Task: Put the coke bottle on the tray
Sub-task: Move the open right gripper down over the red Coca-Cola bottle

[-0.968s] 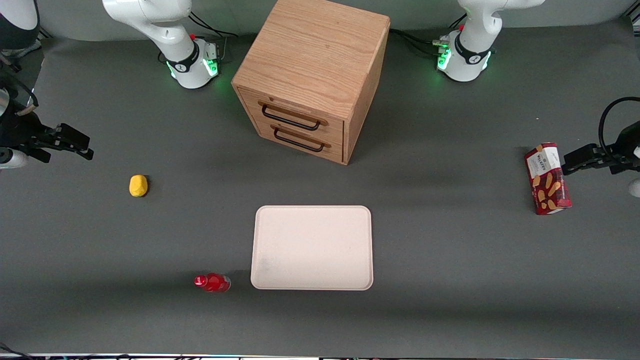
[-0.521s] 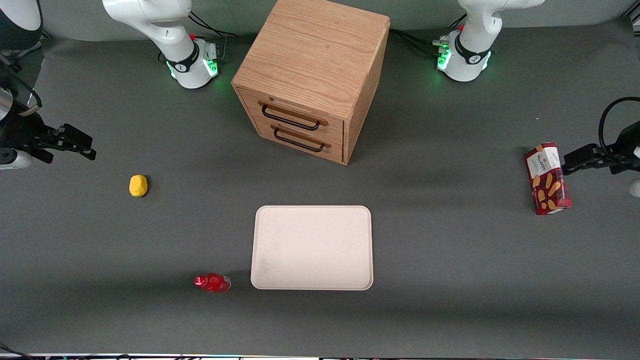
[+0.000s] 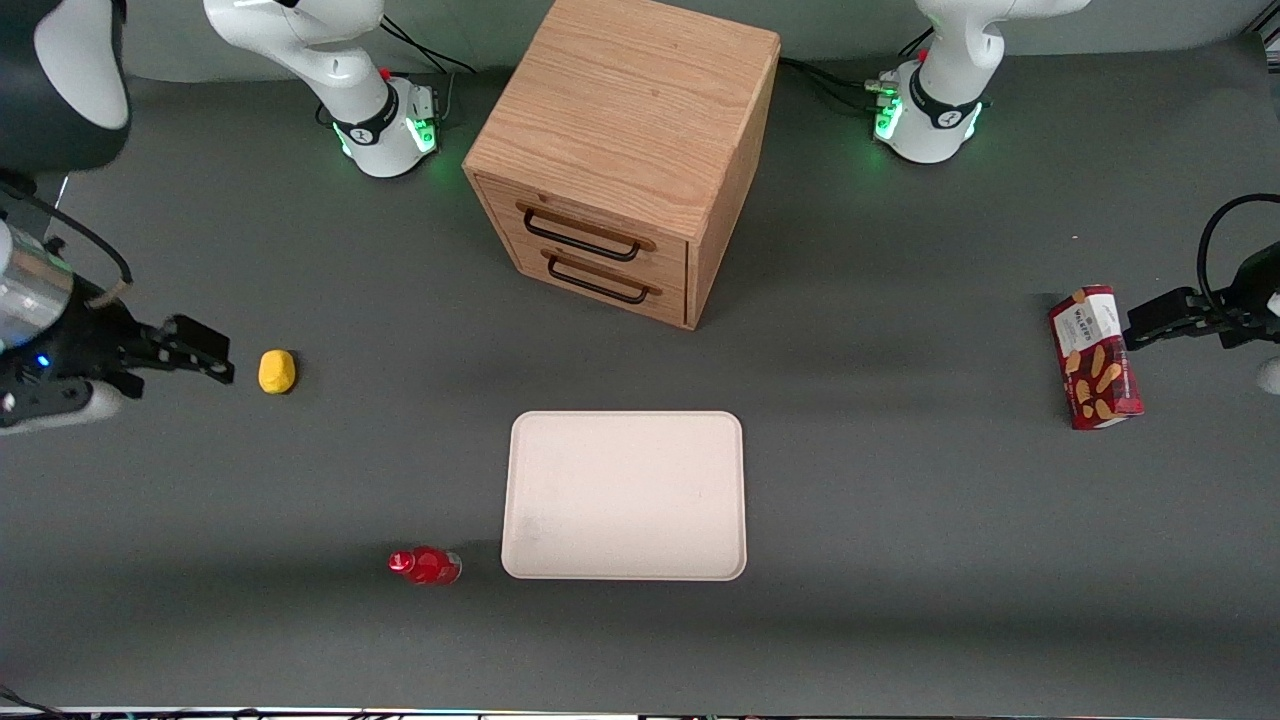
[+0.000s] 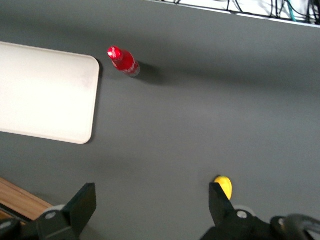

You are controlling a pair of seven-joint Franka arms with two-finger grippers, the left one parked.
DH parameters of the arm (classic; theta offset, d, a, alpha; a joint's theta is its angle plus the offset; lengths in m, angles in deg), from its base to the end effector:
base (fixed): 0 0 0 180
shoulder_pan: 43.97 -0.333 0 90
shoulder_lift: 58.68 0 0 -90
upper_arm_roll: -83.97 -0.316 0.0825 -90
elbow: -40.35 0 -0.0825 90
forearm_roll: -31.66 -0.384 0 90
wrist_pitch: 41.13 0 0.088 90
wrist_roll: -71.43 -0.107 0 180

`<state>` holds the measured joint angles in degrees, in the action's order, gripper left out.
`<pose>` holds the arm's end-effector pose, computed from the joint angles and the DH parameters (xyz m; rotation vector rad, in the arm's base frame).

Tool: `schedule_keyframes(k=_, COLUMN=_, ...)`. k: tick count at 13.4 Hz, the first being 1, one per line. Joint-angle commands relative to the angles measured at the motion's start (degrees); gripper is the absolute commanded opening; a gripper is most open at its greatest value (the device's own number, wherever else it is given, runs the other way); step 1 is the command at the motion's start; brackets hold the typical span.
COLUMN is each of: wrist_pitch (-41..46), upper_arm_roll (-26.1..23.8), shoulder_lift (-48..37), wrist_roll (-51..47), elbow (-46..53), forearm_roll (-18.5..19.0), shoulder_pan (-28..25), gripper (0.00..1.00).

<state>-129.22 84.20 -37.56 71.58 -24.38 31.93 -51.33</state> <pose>0.6548 0.0820 0.6046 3.1309 0.1993 0.0618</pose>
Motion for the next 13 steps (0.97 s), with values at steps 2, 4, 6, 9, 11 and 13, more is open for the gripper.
schedule_keyframes(k=2, wrist_pitch=4.24, upper_arm_roll=0.47, shoulder_lift=13.75, wrist_roll=-5.14, elbow=17.59, forearm_roll=-0.71, shoulder_pan=-3.63, gripper=1.00)
schedule_keyframes(k=4, wrist_pitch=3.63, upper_arm_roll=0.38, shoulder_lift=18.76, wrist_roll=-5.86, elbow=23.56, forearm_roll=-0.71, shoulder_pan=-4.68, gripper=1.00)
schedule_keyframes(k=6, wrist_pitch=2.67, upper_arm_roll=0.29, shoulder_lift=20.98, wrist_roll=-6.90, elbow=26.05, forearm_roll=-0.79, shoulder_pan=-5.65, gripper=1.00)
schedule_keyframes(k=9, wrist_pitch=-1.20, upper_arm_roll=-1.55, shoulder_lift=22.47, wrist_roll=-6.82, elbow=26.05, forearm_roll=-0.88, shoulder_pan=-5.66, gripper=1.00)
schedule_keyframes(k=11, wrist_pitch=-4.18, upper_arm_roll=-1.81, shoulder_lift=23.79, wrist_roll=-6.91, elbow=25.97, forearm_roll=-0.88, shoulder_pan=-5.74, gripper=1.00)
schedule_keyframes(k=13, wrist_pitch=-5.07, upper_arm_roll=-2.17, shoulder_lift=24.23, wrist_roll=-6.91, elbow=25.79, forearm_roll=-0.88, shoulder_pan=-5.74, gripper=1.00)
